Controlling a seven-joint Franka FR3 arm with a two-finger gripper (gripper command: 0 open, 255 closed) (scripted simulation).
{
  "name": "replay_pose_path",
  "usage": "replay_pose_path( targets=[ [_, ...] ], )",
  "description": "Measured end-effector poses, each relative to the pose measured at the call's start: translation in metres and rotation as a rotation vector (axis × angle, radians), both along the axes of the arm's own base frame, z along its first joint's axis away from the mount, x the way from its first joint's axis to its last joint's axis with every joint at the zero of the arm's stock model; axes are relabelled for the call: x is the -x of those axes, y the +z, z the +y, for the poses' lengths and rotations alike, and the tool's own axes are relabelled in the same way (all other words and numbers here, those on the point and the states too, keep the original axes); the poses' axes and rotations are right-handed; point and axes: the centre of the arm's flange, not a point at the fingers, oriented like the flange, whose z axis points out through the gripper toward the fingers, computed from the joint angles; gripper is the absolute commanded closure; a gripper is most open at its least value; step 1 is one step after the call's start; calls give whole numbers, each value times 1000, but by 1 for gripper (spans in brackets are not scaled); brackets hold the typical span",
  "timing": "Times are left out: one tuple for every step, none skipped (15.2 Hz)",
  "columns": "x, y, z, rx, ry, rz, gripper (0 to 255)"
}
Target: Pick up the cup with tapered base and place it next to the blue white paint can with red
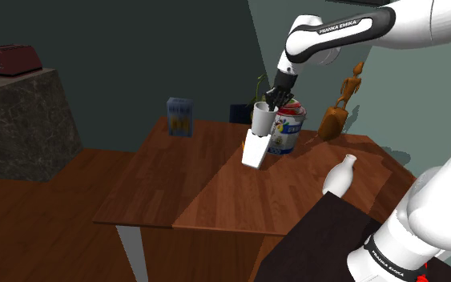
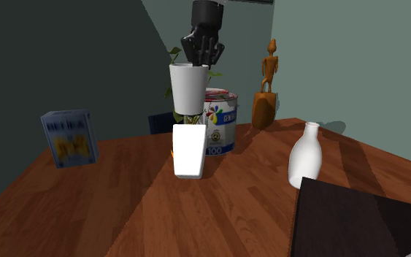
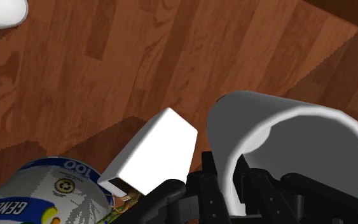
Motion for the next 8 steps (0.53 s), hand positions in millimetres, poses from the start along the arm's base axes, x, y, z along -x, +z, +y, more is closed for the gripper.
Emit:
replay_pose_path(
  targets=[
    [0, 6, -1, 0, 0, 0, 255],
    [0, 11, -1, 0, 0, 0, 255],
    [-1, 17, -2, 0, 0, 0, 255],
    [0, 22, -1, 0, 0, 0, 255],
    [-1, 28, -1, 0, 0, 0, 255],
    [-1, 32, 0, 0, 0, 0, 255],
    [-1, 34, -7, 0, -1, 0, 255],
    [-3, 35, -17, 0, -1, 0, 255]
  ],
)
